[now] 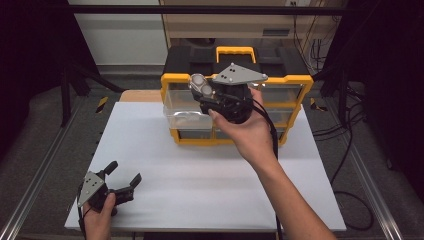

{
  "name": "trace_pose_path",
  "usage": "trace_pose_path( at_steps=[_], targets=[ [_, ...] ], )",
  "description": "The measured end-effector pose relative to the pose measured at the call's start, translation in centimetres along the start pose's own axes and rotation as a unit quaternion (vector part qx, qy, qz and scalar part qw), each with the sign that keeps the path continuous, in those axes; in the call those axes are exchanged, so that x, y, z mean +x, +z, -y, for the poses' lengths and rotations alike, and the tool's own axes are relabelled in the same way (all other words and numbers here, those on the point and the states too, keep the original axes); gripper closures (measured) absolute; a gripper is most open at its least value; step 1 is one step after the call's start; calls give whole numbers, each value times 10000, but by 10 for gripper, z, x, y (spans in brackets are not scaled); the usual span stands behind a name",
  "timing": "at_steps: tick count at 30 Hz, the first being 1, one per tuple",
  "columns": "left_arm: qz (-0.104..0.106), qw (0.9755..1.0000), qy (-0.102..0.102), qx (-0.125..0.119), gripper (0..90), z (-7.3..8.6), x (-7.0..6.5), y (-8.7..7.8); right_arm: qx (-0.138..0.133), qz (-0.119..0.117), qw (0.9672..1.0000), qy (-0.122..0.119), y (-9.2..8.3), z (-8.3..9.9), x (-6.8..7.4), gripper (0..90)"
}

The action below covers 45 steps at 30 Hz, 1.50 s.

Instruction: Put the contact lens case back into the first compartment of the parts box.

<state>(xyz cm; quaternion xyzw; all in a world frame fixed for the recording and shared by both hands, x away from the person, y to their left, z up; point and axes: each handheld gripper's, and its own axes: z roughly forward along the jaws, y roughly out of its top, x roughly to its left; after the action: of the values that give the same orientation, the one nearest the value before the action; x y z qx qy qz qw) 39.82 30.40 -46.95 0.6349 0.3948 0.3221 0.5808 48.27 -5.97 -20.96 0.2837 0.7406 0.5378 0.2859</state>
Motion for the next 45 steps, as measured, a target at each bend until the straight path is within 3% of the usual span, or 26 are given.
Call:
trace_pose_path(
  at_steps=[45],
  targets=[
    [-4, 10000, -4, -6, 25, 0, 0, 0, 61, -75, 9999, -36, 8, 2, 6, 492]
  ],
)
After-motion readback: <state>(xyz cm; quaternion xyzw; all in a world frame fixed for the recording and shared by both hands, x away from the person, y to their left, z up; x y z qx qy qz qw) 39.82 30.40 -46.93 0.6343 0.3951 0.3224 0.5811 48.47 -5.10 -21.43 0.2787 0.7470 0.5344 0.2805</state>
